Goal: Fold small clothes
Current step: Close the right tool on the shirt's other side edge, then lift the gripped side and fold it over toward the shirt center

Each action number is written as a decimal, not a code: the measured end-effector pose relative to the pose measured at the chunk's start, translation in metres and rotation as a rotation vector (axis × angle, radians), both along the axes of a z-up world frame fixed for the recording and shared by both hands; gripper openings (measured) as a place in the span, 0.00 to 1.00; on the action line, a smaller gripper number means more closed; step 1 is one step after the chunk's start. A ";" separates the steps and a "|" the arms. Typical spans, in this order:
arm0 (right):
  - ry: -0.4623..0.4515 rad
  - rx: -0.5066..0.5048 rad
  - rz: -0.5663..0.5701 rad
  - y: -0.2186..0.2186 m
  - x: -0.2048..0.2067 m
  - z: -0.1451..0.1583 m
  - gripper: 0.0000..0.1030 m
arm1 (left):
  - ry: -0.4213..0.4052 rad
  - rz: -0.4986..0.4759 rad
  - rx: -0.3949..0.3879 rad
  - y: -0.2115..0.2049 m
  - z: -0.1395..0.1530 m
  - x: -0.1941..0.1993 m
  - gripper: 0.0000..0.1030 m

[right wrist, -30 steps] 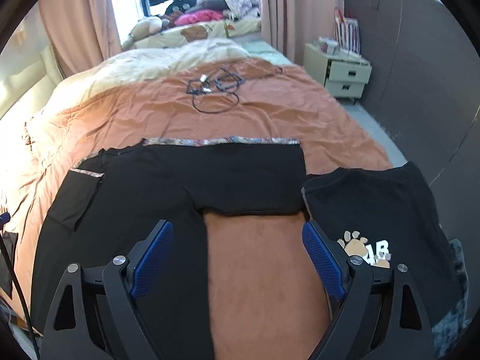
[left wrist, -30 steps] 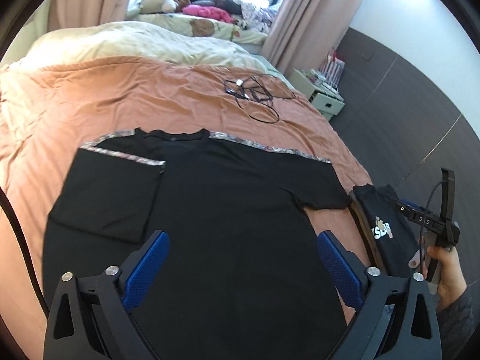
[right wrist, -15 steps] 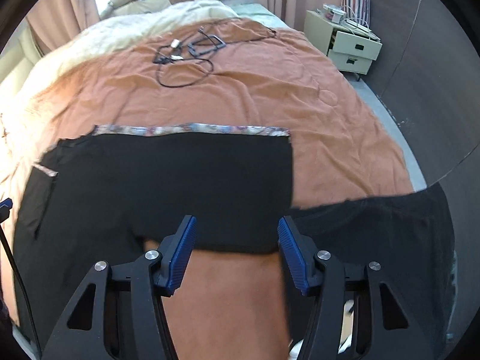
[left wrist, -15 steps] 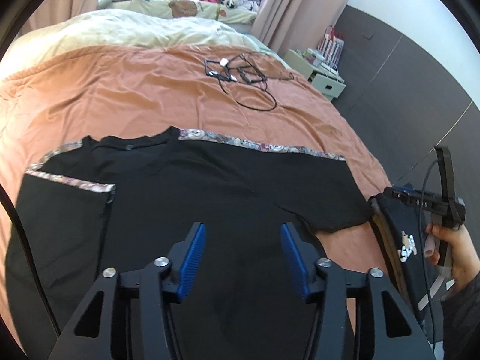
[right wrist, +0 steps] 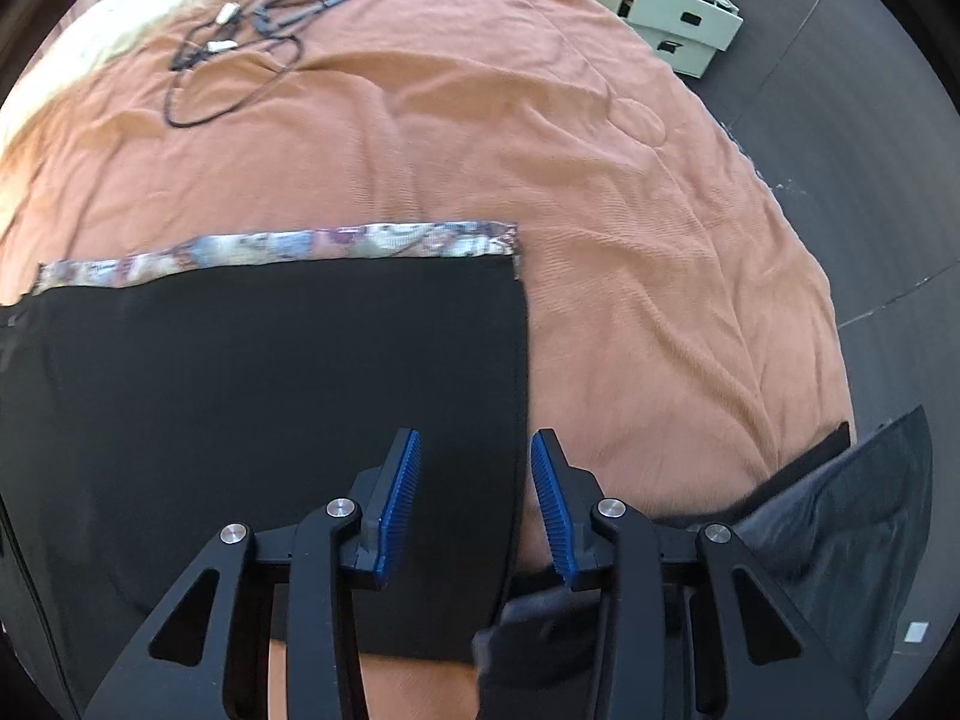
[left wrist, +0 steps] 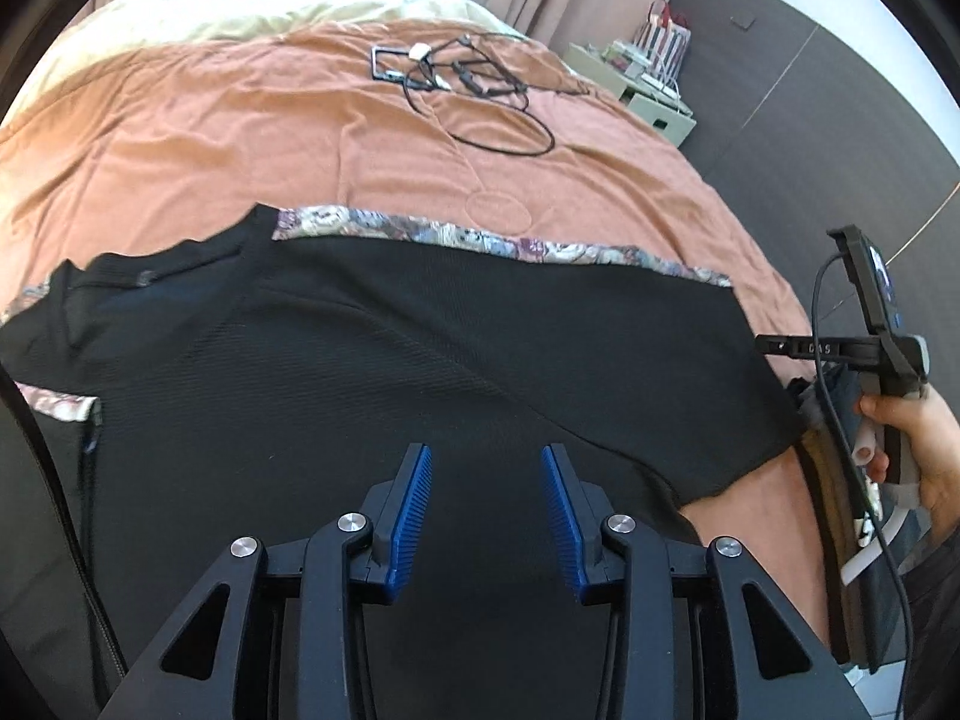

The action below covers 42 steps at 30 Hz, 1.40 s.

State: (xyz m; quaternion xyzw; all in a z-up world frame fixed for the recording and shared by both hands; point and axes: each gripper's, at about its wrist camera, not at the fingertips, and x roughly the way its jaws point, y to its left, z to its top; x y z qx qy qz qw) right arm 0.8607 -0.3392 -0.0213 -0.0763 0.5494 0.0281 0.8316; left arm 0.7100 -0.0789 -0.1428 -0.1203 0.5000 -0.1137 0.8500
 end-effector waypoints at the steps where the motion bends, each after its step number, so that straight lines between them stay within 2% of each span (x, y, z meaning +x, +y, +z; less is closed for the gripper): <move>1: 0.008 -0.009 -0.004 0.000 0.005 -0.006 0.35 | 0.004 0.000 -0.003 -0.001 -0.005 0.003 0.39; 5: 0.045 -0.012 -0.014 -0.002 0.021 -0.025 0.35 | 0.024 -0.011 -0.015 -0.007 -0.017 0.013 0.34; 7: 0.053 0.002 -0.019 -0.003 0.026 -0.030 0.31 | 0.030 -0.017 -0.015 -0.011 -0.021 0.016 0.34; 8: 0.048 0.002 -0.017 -0.002 0.028 -0.031 0.28 | 0.033 -0.019 -0.017 -0.013 -0.023 0.018 0.33; 10: 0.043 -0.008 0.005 0.003 0.029 -0.030 0.08 | 0.037 -0.020 -0.023 -0.015 -0.025 0.022 0.33; 11: 0.037 -0.015 0.012 0.006 0.028 -0.028 0.03 | 0.037 -0.020 -0.027 -0.016 -0.026 0.023 0.33; 12: 0.028 -0.026 0.020 0.009 0.028 -0.025 0.02 | 0.037 -0.020 -0.030 -0.017 -0.026 0.024 0.33; 14: 0.011 -0.043 0.043 0.015 0.025 -0.020 0.01 | 0.037 -0.025 -0.038 -0.020 -0.027 0.025 0.33; 20: -0.059 -0.010 0.083 0.024 0.009 0.012 0.01 | 0.054 -0.039 -0.057 -0.033 -0.032 0.027 0.33; 30: -0.192 0.063 0.189 0.036 -0.043 0.097 0.01 | 0.076 -0.075 -0.090 -0.062 -0.042 0.029 0.33; 35: -0.240 0.108 0.248 0.049 -0.072 0.131 0.01 | 0.091 -0.132 -0.090 -0.082 -0.043 0.024 0.33; 40: -0.265 0.142 0.310 0.070 -0.097 0.155 0.01 | 0.099 -0.191 -0.177 -0.081 -0.037 0.017 0.33; 42: -0.267 0.157 0.333 0.078 -0.106 0.162 0.01 | 0.089 -0.198 -0.178 -0.076 -0.030 0.012 0.33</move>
